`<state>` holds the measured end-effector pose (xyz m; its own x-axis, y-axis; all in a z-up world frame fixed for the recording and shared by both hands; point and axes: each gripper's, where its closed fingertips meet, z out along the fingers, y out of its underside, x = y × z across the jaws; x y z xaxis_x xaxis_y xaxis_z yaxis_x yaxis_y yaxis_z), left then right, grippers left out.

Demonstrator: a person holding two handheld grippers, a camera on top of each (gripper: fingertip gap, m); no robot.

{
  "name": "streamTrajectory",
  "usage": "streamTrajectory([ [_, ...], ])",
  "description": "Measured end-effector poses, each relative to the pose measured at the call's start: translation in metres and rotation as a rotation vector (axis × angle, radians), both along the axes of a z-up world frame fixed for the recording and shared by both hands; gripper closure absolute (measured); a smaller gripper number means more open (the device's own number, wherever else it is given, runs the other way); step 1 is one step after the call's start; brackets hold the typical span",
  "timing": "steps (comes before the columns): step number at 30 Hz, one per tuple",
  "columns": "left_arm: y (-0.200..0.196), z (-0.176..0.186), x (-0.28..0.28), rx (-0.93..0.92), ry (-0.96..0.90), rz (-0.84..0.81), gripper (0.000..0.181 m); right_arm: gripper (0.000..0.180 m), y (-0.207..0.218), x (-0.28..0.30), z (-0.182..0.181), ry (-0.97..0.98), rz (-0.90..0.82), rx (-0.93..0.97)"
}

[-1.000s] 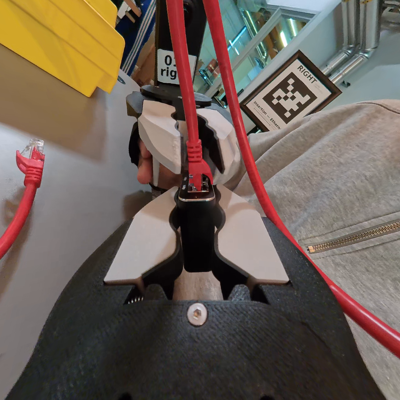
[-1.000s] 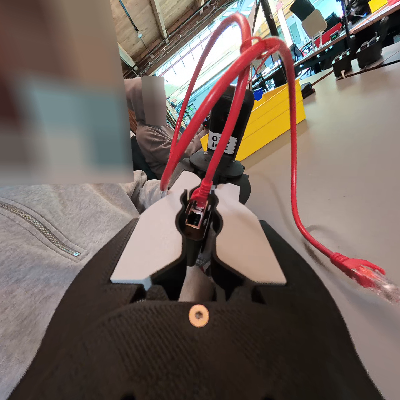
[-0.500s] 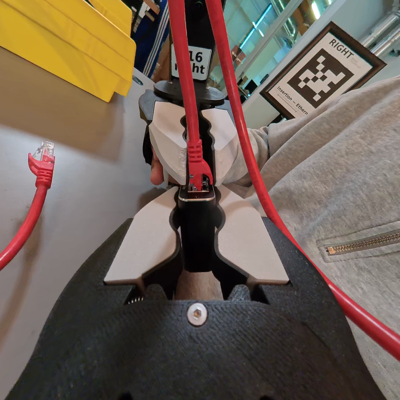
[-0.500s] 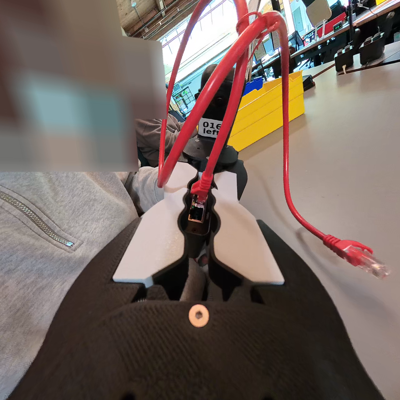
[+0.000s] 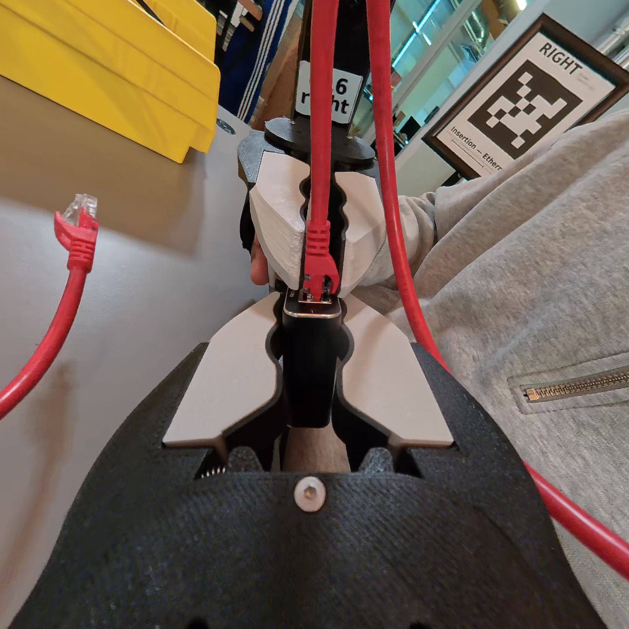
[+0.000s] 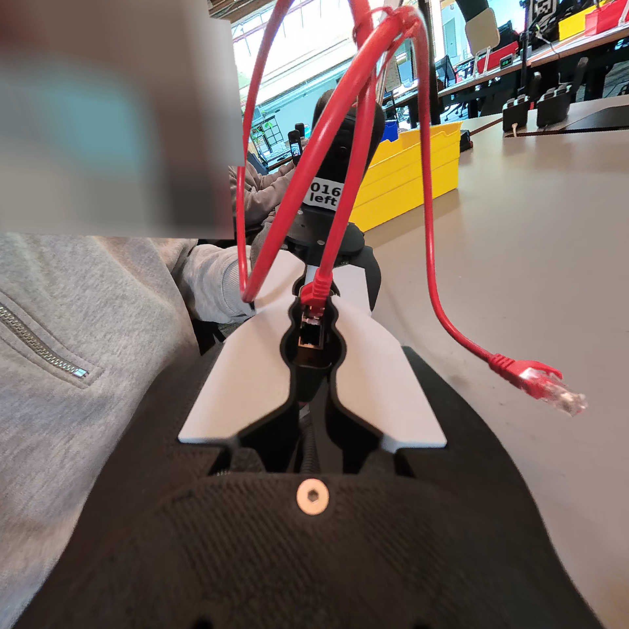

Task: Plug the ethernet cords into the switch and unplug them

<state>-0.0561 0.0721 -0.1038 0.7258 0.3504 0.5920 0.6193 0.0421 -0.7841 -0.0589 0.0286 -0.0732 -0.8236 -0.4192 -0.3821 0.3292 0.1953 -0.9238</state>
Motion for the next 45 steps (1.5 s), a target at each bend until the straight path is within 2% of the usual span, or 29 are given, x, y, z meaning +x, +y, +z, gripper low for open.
streamTrajectory([
  [11, 0.005, 0.008, 0.0, 0.17, -0.134, -0.035, 0.152, 0.167, -0.001, -0.006, 0.002, 0.003, -0.043, 0.009],
  [19, 0.003, 0.017, -0.003, 0.204, -0.134, -0.017, 0.152, 0.168, -0.004, -0.011, 0.01, -0.084, -0.067, -0.008],
  [21, 0.006, 0.01, 0.001, 0.153, -0.137, -0.038, 0.154, 0.168, -0.004, -0.015, 0.016, -0.146, -0.091, -0.037],
  [23, 0.034, -0.039, 0.03, -0.087, -0.178, -0.17, 0.153, 0.167, 0.012, -0.064, 0.057, -0.375, -0.221, -0.237],
  [24, 0.049, -0.03, 0.039, 0.014, -0.214, -0.193, 0.153, 0.168, 0.025, -0.092, 0.066, -0.418, -0.295, -0.276],
  [25, 0.057, -0.008, 0.042, 0.126, -0.244, -0.228, 0.153, 0.167, 0.034, -0.109, 0.064, -0.352, -0.366, -0.252],
  [26, 0.058, 0.006, 0.04, 0.134, -0.199, -0.234, 0.153, 0.167, 0.042, -0.117, 0.061, -0.273, -0.418, -0.221],
  [29, 0.043, -0.003, 0.028, -0.023, -0.076, -0.175, 0.153, 0.167, 0.068, -0.131, 0.071, -0.222, -0.51, -0.253],
  [34, 0.019, 0.01, 0.015, 0.189, -0.162, -0.101, 0.153, 0.167, 0.104, -0.151, 0.1, -0.032, -0.638, -0.265],
  [38, 0.006, 0.01, 0.006, 0.229, -0.17, -0.056, 0.153, 0.167, 0.141, -0.165, 0.118, 0.029, -0.733, -0.26],
  [41, 0.003, 0.012, 0.003, 0.29, -0.206, -0.049, 0.153, 0.167, 0.169, -0.179, 0.117, 0.071, -0.772, -0.199],
  [45, 0.003, 0.01, 0.002, 0.303, -0.225, -0.05, 0.153, 0.166, 0.193, -0.194, 0.09, 0.138, -0.745, -0.035],
])
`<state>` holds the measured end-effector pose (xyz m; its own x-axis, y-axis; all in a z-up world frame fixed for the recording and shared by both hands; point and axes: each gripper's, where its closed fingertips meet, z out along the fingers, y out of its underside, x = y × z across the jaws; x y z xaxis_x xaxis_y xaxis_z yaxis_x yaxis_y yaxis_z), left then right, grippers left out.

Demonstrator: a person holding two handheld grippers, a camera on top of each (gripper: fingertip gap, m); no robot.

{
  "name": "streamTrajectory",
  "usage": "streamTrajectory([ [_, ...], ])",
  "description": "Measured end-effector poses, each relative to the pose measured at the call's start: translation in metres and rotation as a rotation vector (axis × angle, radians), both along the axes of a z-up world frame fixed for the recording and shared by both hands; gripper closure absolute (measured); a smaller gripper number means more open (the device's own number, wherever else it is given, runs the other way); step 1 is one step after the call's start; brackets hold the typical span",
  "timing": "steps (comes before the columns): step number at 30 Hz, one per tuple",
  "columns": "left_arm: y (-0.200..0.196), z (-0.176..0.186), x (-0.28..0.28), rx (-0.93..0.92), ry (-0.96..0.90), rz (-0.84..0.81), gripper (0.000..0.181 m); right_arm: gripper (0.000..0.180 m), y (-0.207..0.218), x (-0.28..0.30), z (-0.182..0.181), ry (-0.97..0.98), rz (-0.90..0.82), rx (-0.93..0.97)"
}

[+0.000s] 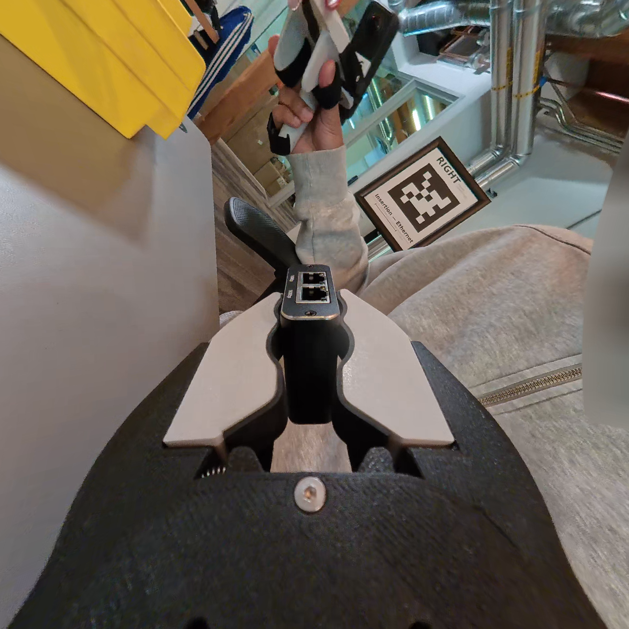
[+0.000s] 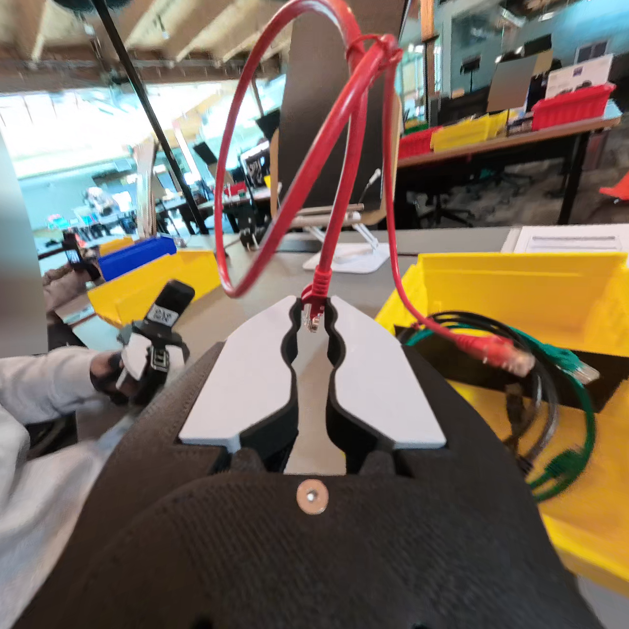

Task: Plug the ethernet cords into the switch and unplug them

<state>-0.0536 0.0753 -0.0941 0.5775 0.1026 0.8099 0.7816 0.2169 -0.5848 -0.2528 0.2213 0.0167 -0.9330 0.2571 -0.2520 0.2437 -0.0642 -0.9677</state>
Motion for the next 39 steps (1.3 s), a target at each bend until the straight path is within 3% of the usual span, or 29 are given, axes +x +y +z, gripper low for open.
streamTrajectory([
  [5, 0.001, 0.0, 0.0, 0.01, -0.008, -0.005, 0.153, 0.166, 0.021, -0.013, -0.015, -0.092, 0.02, -0.024],
  [13, 0.005, 0.0, 0.005, -0.004, 0.009, -0.03, 0.153, 0.166, 0.025, -0.039, -0.071, -0.296, 0.002, 0.073],
  [19, 0.006, -0.001, 0.005, 0.003, 0.001, -0.034, 0.153, 0.163, 0.051, -0.083, -0.122, -0.341, -0.299, 0.366],
  [23, 0.006, -0.001, 0.006, -0.007, 0.006, -0.037, 0.153, 0.142, 0.075, -0.09, -0.123, -0.304, -0.429, 0.436],
  [31, 0.009, -0.004, 0.006, -0.008, -0.005, -0.046, 0.153, 0.136, 0.102, -0.082, -0.135, -0.385, -0.468, 0.511],
  [39, 0.01, -0.006, 0.007, -0.006, -0.015, -0.051, 0.153, 0.134, 0.095, -0.072, -0.107, -0.36, -0.454, 0.429],
])
